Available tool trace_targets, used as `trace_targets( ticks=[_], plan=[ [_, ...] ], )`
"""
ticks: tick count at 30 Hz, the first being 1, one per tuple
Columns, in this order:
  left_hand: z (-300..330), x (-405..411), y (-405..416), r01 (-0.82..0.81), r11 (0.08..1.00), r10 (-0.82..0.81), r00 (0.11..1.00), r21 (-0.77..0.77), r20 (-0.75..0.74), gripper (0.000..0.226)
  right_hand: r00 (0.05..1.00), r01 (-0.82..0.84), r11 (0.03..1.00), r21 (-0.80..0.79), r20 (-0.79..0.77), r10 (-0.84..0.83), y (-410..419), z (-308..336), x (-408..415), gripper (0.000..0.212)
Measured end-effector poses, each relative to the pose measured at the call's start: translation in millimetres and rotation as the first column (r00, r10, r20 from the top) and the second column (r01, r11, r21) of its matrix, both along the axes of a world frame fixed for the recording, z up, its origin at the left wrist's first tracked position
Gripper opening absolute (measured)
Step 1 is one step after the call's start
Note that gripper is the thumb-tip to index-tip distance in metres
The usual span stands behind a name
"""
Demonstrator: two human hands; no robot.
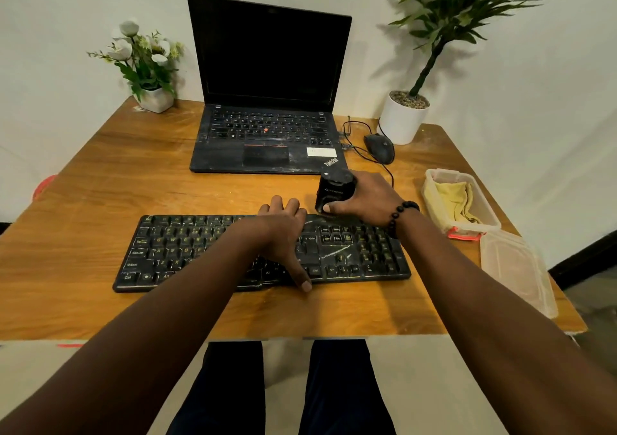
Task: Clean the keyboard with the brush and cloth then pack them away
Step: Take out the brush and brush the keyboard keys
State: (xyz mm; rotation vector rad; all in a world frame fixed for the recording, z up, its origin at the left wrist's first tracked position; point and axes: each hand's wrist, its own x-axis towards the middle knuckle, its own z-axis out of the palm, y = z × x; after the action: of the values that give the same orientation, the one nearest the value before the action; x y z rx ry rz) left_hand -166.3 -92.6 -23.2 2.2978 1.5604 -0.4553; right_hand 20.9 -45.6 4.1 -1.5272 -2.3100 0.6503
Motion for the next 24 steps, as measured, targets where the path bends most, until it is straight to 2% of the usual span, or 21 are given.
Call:
trace_targets(
  ticks=[3, 6, 8, 10, 12, 14, 16, 19, 22, 24],
  plan=[
    [0.3, -0.1, -0.8, 0.004, 1.0, -0.004, 1.0, -0.004, 0.001, 0.143, 0.998, -0.055, 0.996, -0.069, 0.004, 0.055, -5.6, 0.9, -1.0, 0.053],
    [0.4, -0.2, -2.3, 0.0, 1.0, 0.0, 1.0, 0.005, 0.015, 0.142, 0.961, -0.188, 0.977, -0.101, 0.188, 0.205, -1.4, 12.1, -3.4, 0.035],
    [0.1, -0.4, -2.5, 0.003, 1.0, -0.003, 1.0, 0.009, 0.01, 0.142, 0.916, -0.209, 0.977, -0.053, 0.338, 0.214, 6.1, 19.9, -5.4, 0.034],
    [-0.4, -0.4, -2.3, 0.008, 1.0, -0.008, 1.0, 0.013, 0.004, 0.144, 0.891, -0.19, 0.98, 0.054, 0.429, 0.149, 12.2, 24.1, -4.4, 0.037],
    [-0.7, -0.5, -1.8, 0.004, 1.0, -0.004, 1.0, 0.006, 0.009, 0.145, 0.941, -0.156, 0.986, 0.057, 0.311, 0.131, 12.0, 22.0, 0.1, 0.043],
    [-1.0, -0.5, -1.4, -0.004, 1.0, 0.004, 1.0, -0.004, 0.015, 0.145, 0.966, -0.157, 0.987, -0.035, 0.2, 0.161, 5.4, 17.6, 4.3, 0.048],
    [-0.8, -0.6, -1.3, -0.005, 1.0, 0.005, 1.0, -0.008, 0.016, 0.145, 0.945, -0.181, 0.982, -0.051, 0.267, 0.189, 5.0, 14.4, 7.4, 0.044],
    [0.1, -0.6, -2.1, -0.006, 1.0, 0.006, 1.0, -0.001, 0.016, 0.143, 0.906, -0.169, 0.984, 0.063, 0.403, 0.129, 10.5, 23.3, 6.1, 0.042],
    [0.2, -0.1, -2.2, -0.004, 1.0, 0.004, 1.0, 0.0, 0.008, 0.142, 0.947, -0.186, 0.982, 0.016, 0.271, 0.175, 6.7, 23.0, 4.3, 0.04],
    [1.0, -0.6, -2.4, -0.005, 1.0, 0.005, 1.0, -0.003, 0.008, 0.142, 0.929, -0.196, 0.98, -0.022, 0.316, 0.193, 2.2, 17.7, 5.6, 0.038]
  ],
)
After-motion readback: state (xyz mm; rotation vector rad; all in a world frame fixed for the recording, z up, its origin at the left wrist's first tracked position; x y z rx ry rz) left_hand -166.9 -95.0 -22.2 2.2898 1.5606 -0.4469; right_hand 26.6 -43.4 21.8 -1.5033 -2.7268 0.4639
